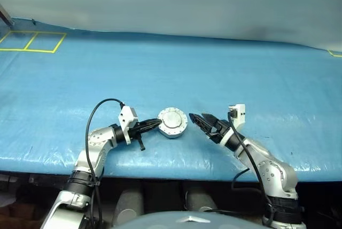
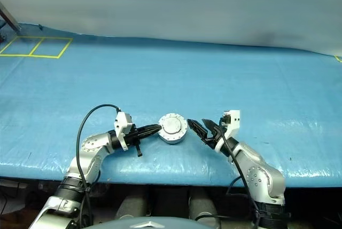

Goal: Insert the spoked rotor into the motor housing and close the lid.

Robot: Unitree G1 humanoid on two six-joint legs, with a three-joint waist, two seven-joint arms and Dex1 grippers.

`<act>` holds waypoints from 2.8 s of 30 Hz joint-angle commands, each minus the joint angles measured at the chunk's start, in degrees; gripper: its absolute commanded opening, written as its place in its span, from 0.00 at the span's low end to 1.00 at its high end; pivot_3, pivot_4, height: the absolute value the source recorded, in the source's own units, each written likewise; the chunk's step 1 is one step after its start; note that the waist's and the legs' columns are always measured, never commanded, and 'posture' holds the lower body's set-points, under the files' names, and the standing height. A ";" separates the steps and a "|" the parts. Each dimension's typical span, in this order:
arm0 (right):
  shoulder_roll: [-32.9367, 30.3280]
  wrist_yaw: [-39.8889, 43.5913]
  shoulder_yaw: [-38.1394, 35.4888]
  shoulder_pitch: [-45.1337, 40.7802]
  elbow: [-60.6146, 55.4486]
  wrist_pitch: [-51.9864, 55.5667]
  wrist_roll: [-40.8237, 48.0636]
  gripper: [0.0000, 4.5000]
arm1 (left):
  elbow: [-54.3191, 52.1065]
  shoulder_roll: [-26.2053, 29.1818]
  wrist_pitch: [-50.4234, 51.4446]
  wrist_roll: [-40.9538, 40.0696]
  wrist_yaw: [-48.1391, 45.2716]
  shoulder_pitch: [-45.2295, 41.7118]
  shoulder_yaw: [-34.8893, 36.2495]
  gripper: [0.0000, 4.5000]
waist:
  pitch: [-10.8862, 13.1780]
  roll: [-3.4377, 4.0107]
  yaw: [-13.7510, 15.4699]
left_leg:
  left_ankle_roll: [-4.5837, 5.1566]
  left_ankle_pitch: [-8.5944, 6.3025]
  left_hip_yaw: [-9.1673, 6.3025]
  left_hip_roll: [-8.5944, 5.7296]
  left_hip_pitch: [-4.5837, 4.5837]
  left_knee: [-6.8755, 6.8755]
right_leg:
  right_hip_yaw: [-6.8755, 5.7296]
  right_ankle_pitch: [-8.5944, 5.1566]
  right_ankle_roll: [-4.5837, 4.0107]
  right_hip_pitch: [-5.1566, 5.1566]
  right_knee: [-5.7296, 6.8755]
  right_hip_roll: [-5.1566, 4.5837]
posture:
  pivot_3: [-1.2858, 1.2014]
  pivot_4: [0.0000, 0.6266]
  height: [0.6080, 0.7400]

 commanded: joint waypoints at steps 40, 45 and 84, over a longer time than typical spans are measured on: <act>7.21 -0.75 3.19 -3.29 11.49 6.75 7.55 0.27 | -0.27 0.09 -2.27 1.90 1.11 0.91 -0.70 0.00 | -0.05 0.07 -1.37 | 0.00 0.00 0.00 0.01 0.14 -0.03 | 0.00 0.00 0.01 0.11 0.03 0.01 | 0.52 0.24 1.00; 6.64 -0.99 3.79 -3.23 11.33 6.38 6.45 0.27 | -0.18 0.07 -2.47 1.91 1.36 0.87 -0.56 0.00 | -0.05 0.07 -1.36 | 0.00 0.00 0.01 0.01 0.14 -0.03 | 0.00 0.00 0.01 0.11 0.03 0.01 | 0.52 0.24 1.00; 10.29 -9.06 -4.46 -10.85 3.07 1.57 17.12 0.27 | -10.80 -7.78 38.93 -34.83 7.48 3.22 15.16 0.99 | 0.12 0.19 -1.79 | 0.01 0.01 -0.11 0.01 -0.28 -0.08 | -0.02 0.12 0.22 -0.24 0.02 0.12 | 0.52 0.24 1.00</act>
